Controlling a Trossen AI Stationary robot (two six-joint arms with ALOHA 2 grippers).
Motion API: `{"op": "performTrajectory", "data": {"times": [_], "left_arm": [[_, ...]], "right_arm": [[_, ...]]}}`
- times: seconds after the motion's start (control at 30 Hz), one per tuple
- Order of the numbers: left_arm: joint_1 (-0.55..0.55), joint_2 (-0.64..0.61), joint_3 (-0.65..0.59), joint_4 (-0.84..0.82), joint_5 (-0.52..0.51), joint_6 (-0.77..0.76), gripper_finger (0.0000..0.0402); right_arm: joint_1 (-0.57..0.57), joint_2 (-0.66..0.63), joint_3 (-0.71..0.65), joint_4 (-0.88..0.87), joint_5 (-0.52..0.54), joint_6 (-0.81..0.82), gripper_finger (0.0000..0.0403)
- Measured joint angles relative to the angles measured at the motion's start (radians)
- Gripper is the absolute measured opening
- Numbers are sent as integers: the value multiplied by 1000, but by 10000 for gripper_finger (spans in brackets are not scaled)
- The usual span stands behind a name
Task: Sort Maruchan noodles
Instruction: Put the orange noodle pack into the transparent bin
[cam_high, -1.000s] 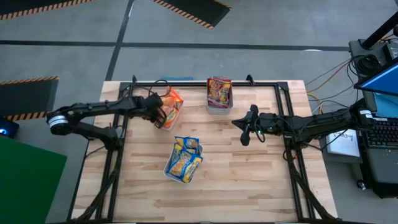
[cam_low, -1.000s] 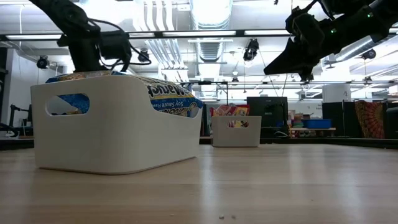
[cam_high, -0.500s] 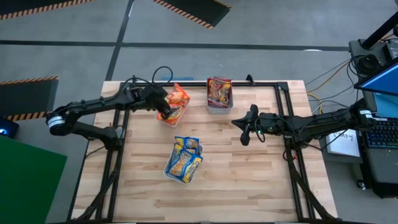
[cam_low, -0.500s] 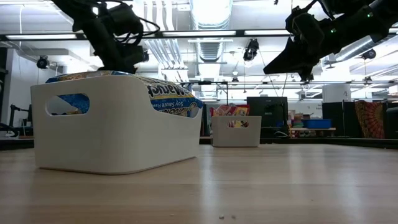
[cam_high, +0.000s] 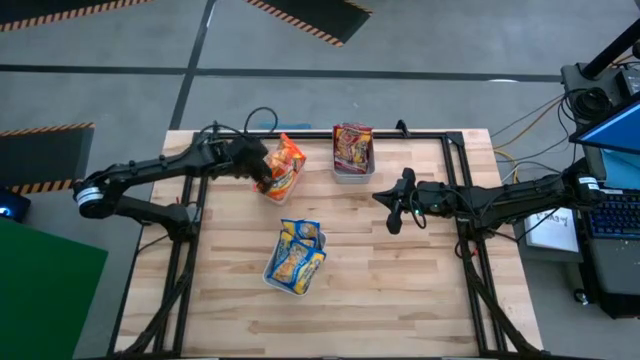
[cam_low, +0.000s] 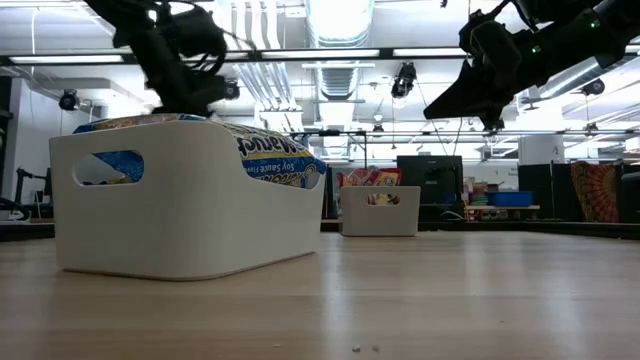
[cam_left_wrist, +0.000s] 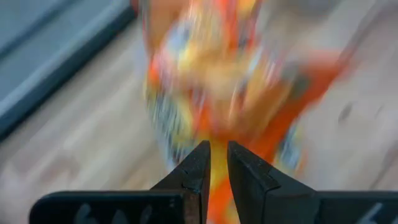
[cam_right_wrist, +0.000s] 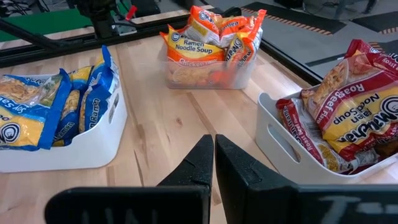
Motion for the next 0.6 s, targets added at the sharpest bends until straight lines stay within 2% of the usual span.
{"op": "performTrajectory", "data": {"times": [0.17, 0.37, 0.6], "left_arm": [[0, 12, -25, 297, -11, 57, 38], [0, 63, -115, 514, -93, 101, 38], [-10, 139, -256, 745, -92, 73, 38]], "right_arm": [[0, 0, 0, 0, 0, -1, 9], [0, 0, 0, 0, 0, -2, 9], [0, 0, -3, 0, 0, -4, 9]]}}
